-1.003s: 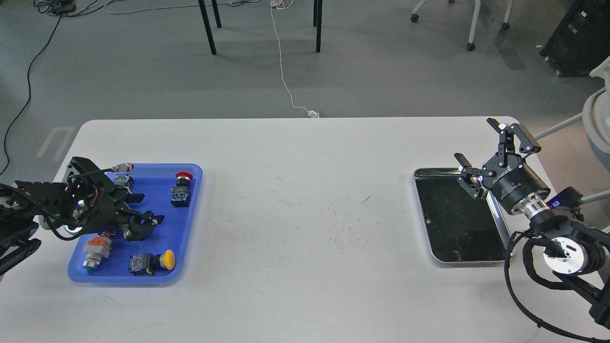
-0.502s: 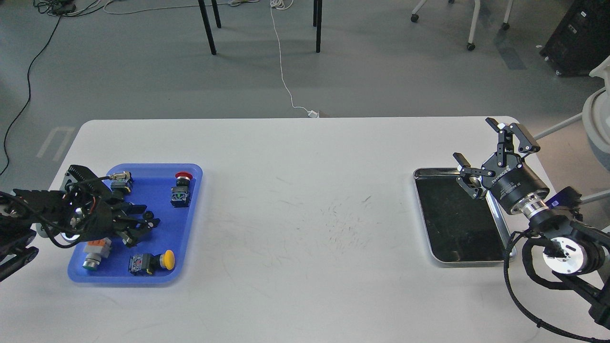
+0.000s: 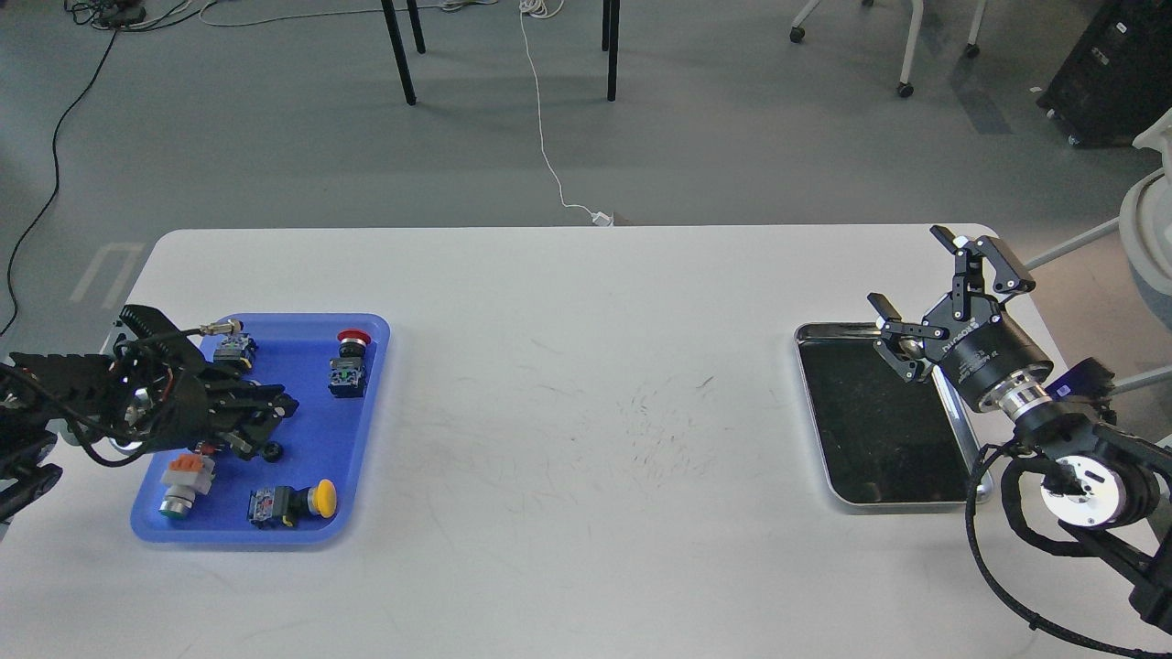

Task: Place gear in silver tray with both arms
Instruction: 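Lift the black gear and carry it toward the table center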

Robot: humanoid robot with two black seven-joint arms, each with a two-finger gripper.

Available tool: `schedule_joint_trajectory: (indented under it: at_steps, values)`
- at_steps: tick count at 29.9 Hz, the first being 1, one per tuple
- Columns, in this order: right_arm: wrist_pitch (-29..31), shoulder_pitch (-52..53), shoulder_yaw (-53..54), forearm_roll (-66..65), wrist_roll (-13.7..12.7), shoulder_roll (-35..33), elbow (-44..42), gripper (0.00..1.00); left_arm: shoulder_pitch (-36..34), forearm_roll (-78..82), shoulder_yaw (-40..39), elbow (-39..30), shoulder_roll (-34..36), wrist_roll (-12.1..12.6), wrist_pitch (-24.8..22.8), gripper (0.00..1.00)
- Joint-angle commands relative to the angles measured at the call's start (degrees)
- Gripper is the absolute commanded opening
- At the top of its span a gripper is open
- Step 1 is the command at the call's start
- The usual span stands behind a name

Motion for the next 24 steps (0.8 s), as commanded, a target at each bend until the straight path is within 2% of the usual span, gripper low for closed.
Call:
schedule_joint_trajectory:
  at_steps: [1,8,12,18,24]
  values:
    - [0.0,0.0,0.1,0.0,0.0,-0.3,0.3,0.99,-5.2,0.0,-0.3,-6.5,3.5,-0.1,-0.2,0.14]
    - [0.0,2.4,-0.2,0.0,0.0,-2.1,2.9,0.99,-15.3,-1.0,0.2,-17.9,3.9,-0.1,-1.9,0.15]
    - [-1.0,7.6,-2.1,0.0,0.0,-4.4,2.7,0.99,-18.7,0.0,0.5,-19.4,-4.1,-0.1,-6.3,0.15]
    - [-3.3,19.7,-9.7,0.3,0.0,-7.8,2.9,0.99,-21.5,0.0,2.6,-14.7,-20.7,-0.1,-12.3,0.15]
    - [-3.6,31.0,-18.9,1.1,0.0,-8.0,3.0,0.99,-25.4,0.0,11.2,-2.5,-35.4,-0.1,-12.5,0.15]
